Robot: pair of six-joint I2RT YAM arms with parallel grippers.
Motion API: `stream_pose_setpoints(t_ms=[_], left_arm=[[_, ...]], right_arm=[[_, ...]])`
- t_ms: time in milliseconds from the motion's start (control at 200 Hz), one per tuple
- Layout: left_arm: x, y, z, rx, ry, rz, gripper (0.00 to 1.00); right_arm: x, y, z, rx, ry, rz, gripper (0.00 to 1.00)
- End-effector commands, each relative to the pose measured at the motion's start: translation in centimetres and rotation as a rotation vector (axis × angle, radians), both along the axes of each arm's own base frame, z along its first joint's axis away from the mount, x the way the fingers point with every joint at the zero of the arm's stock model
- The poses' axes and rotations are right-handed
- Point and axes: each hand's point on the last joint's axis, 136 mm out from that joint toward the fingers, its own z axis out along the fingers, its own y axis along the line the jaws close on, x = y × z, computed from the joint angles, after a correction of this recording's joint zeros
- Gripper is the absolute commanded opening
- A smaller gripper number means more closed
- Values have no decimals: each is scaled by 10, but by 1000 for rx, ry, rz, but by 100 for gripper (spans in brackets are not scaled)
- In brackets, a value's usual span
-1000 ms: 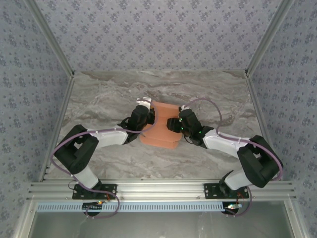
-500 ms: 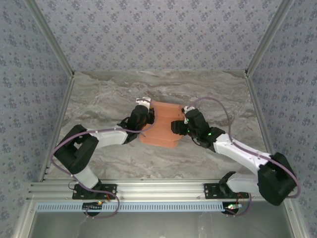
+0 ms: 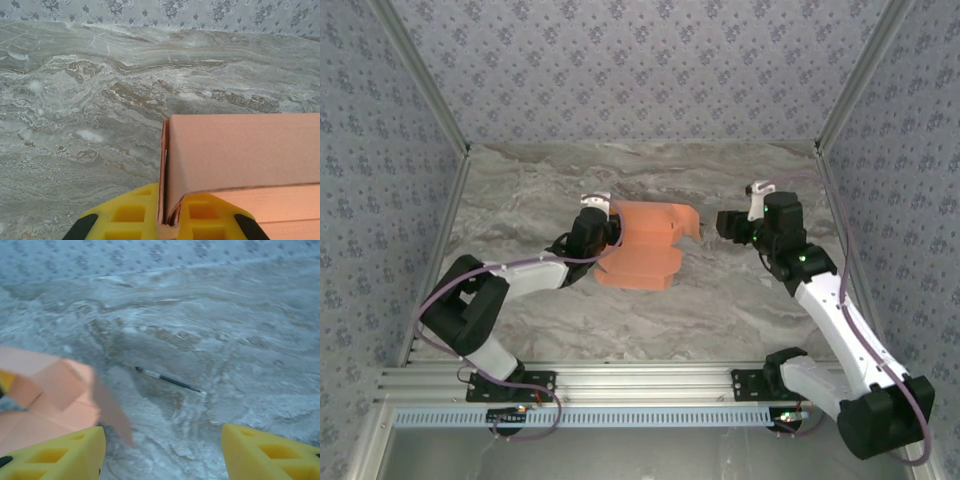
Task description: Fold the paper box
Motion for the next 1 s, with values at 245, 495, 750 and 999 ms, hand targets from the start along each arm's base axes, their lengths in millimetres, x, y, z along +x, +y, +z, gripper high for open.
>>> stream_pose_setpoints(t_ms=[245, 495, 750, 999], left_arm=[[-9, 5, 29, -70, -16, -10, 3], [-11, 3, 30, -82, -6, -23, 3], [-14, 4, 32, -90, -9, -27, 3], [-16, 3, 31, -101, -6, -33, 3]], right_arm=[[30, 29, -55, 109, 100, 196, 63], [21, 63, -54, 156, 63, 401, 61], [15, 86, -59, 167, 65, 500, 55], [10, 101, -59, 151, 57, 552, 52]])
